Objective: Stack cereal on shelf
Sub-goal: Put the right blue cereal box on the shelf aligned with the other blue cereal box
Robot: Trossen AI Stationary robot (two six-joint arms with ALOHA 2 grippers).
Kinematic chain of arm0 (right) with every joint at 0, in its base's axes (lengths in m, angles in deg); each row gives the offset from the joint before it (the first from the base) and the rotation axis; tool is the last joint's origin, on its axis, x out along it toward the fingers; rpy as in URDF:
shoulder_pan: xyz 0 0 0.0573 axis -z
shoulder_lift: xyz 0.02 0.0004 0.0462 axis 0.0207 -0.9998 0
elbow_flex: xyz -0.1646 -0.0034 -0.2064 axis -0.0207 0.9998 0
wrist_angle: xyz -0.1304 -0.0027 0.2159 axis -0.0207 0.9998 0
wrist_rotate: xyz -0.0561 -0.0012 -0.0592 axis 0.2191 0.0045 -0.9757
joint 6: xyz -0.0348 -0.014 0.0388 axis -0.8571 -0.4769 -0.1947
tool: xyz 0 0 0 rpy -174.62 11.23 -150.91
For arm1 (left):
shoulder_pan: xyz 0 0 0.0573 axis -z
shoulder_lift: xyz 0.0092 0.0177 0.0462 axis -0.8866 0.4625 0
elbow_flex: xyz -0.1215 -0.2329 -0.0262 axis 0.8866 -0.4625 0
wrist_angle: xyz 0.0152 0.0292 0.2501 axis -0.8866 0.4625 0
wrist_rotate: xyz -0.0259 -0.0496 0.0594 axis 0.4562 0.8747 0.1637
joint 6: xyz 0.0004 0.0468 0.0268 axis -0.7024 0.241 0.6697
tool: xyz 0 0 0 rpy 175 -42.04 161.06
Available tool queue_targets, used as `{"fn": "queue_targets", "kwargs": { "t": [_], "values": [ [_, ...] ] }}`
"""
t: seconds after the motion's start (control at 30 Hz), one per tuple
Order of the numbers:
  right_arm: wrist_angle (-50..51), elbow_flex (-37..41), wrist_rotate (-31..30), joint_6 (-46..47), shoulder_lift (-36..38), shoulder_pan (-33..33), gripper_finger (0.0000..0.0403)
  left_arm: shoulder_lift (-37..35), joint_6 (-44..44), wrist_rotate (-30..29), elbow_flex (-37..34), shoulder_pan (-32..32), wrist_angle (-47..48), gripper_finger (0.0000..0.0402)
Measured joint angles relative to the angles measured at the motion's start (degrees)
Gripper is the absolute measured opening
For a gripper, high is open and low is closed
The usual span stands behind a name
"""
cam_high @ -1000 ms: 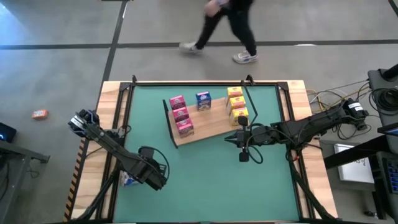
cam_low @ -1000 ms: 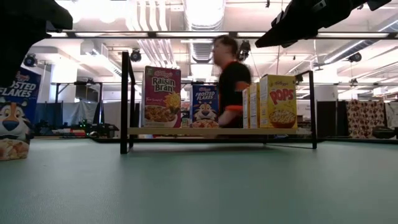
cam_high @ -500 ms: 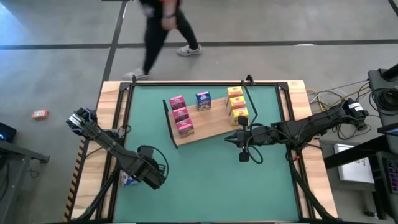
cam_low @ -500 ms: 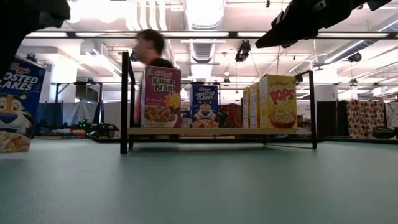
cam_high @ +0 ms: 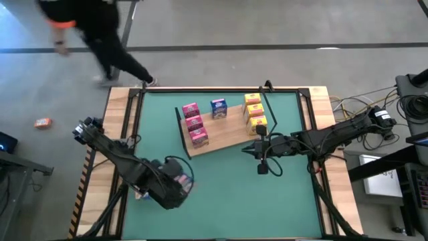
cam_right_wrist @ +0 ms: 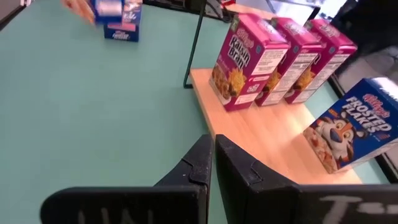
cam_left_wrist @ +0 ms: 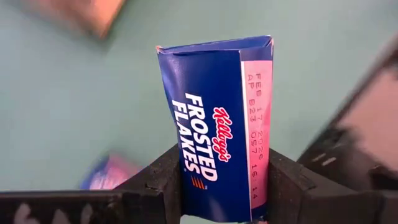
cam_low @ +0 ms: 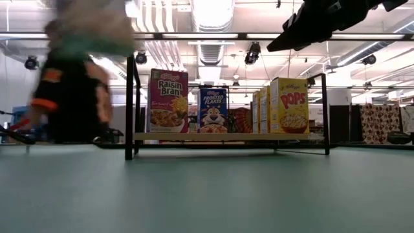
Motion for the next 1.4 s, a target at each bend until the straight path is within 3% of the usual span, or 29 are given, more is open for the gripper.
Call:
{"fn": "queue_targets", "kwargs": {
  "t": [0.13,0.27,0.4,0.53,0.8,1.1,1.4],
  "values": [
    [3.34,0.00,0.38,1.51,0.76,-0.02,0.0013,1.99,14.60,-9.80,7.67,-0.78,-4.72,0.0144],
    [6.83,0.04,3.30,3.89,2.18,-0.27,0.0013,5.10,26.78,-12.96,14.69,-2.85,-5.56,0.0144],
    [7.93,0.07,5.68,4.30,3.35,-2.15,0.0013,9.51,37.55,-12.86,20.93,-6.23,-4.71,0.0144],
    [7.84,0.18,5.99,3.01,4.17,-5.33,0.0013,14.38,46.79,-9.19,27.49,-10.12,-0.60,0.0144],
    [7.73,0.58,5.98,0.58,5.72,-11.47,0.0013,23.43,58.73,-6.53,36.21,-17.62,9.16,0.0144],
    [5.58,3.38,5.95,0.43,9.74,-16.09,0.0013,28.10,71.13,-2.62,38.60,-25.04,9.28,0.0144],
    [2.64,6.15,5.79,-0.24,13.94,-18.68,0.0013,28.83,76.66,-2.35,38.58,-31.85,9.03,0.0144]
  ]
}}
